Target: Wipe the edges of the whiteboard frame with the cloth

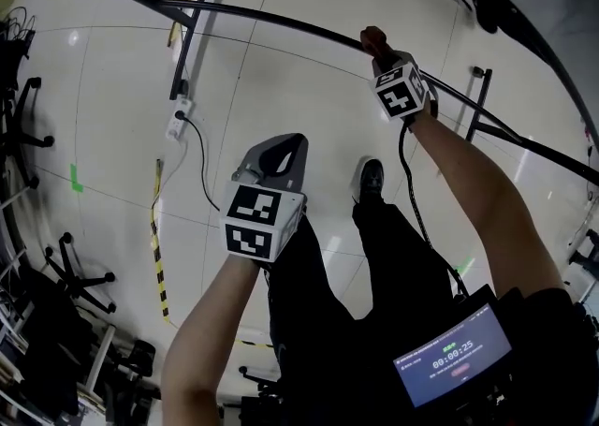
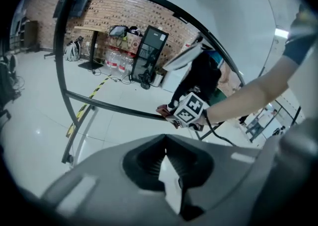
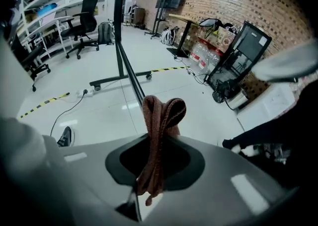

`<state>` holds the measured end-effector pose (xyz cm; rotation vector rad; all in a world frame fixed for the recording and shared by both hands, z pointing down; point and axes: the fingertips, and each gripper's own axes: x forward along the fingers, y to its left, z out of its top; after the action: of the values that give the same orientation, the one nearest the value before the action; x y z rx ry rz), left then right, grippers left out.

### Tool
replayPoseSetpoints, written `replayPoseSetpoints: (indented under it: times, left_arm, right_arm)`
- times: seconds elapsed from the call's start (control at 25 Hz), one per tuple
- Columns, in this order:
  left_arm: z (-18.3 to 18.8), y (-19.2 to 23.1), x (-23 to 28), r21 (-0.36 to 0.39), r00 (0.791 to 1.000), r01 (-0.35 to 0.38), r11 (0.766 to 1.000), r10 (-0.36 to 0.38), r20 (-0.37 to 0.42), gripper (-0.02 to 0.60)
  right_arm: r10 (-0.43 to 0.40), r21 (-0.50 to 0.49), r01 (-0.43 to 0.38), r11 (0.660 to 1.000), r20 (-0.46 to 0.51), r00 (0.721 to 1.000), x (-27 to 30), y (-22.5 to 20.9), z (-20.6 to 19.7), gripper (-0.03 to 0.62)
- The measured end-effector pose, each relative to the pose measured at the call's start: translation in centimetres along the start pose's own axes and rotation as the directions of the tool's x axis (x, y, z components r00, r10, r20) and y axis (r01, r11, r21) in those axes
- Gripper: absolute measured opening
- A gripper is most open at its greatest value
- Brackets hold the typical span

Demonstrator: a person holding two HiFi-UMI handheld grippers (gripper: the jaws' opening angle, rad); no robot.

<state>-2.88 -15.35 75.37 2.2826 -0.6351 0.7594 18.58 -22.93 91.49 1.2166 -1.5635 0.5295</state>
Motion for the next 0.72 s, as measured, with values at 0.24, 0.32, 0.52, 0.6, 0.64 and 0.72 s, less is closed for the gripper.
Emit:
replayPoseSetpoints:
  times: [0.24, 0.32, 0.52, 0.6, 0.64, 0.72]
  left_arm:
    - [0.1, 4.7, -2.7, -0.031, 1.000, -0.027, 0.999, 0.028, 0.010, 0.005]
    - [0.2, 5.9, -4.0, -0.042, 1.000, -0.025, 0.999, 0.026, 0.013, 0.004]
    - [0.7, 9.5, -7.1, -0.042, 0.999, -0.040, 0.998, 0.041, 0.035, 0.003]
    - [0.6, 11.0, -7.9, -0.044, 0.997, -0.057, 0.997, 0.058, 0.040, 0.005]
    - [0.5, 11.7, -8.2, -0.052, 0.997, -0.066, 0.996, 0.069, 0.044, 0.005]
    - [0.1, 12.7, -8.8, -0.084, 0.995, -0.083, 0.993, 0.087, 0.047, 0.005]
  right_arm:
    - [0.011, -0.047, -0.011, 0.999, -0.002, 1.000, 0.9, 2.7, 4.4, 0.058]
    - [0.010, -0.047, -0.010, 0.999, -0.007, 1.000, 0.9, 3.6, 5.8, 0.058]
    - [-0.003, -0.059, 0.002, 0.998, -0.016, 1.000, 1.3, 5.1, 9.3, 0.058]
    - [0.000, -0.073, -0.001, 0.997, -0.007, 1.000, 1.9, 5.7, 11.0, 0.058]
    - [0.003, -0.077, -0.004, 0.997, -0.003, 1.000, 2.1, 6.0, 11.7, 0.058]
    - [0.010, -0.078, -0.010, 0.997, 0.001, 1.000, 2.4, 6.7, 12.8, 0.058]
